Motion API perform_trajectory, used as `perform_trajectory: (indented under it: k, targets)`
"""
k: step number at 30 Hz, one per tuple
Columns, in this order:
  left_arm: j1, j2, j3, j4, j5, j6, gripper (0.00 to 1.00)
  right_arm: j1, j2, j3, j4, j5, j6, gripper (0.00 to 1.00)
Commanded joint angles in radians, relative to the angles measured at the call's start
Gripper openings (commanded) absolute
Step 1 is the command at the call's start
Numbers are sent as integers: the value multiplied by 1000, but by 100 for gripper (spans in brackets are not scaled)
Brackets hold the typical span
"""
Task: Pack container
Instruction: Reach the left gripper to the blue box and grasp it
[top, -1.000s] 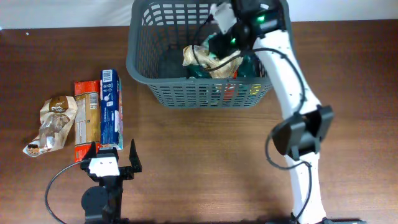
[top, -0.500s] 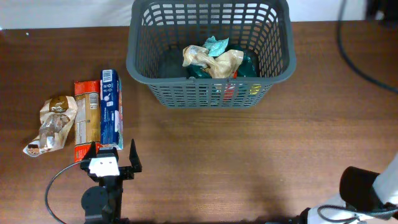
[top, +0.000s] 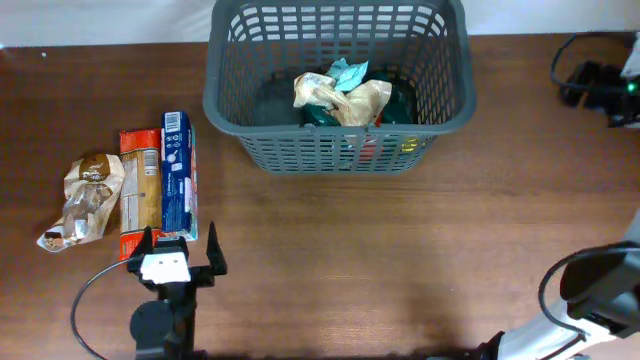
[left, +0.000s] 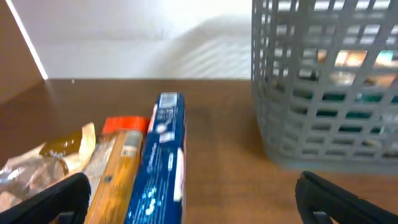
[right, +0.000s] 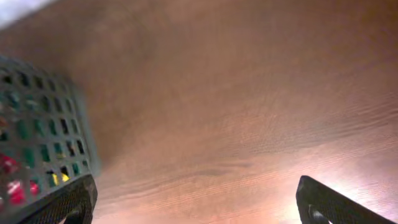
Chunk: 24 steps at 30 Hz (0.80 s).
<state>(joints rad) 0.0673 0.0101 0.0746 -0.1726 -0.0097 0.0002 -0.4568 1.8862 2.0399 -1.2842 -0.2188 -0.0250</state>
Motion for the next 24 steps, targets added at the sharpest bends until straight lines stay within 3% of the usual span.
perform_trajectory:
  k: [1,4,10,18,22,24]
  targets:
    - [-1,5,16,29,-56,-137,99,1,-15,-45,14,-21,12,99]
    - [3,78,106,-39,-179,-281,99,1,-15,-48,14,-20,12,99]
    - [76,493,442,-158,-180,-291,99,1,-15,-48,14,-21,12,99]
    - [202,1257,1098,-526,102,-204,99,1,-15,-48,14,-16,11,99]
    - [205,1506,1345,-664,140,-203,99,1,-15,-48,14,-16,11,99]
    - [204,1586,1414,-678,218,-123,99,1,-15,-48,14,-16,11,99]
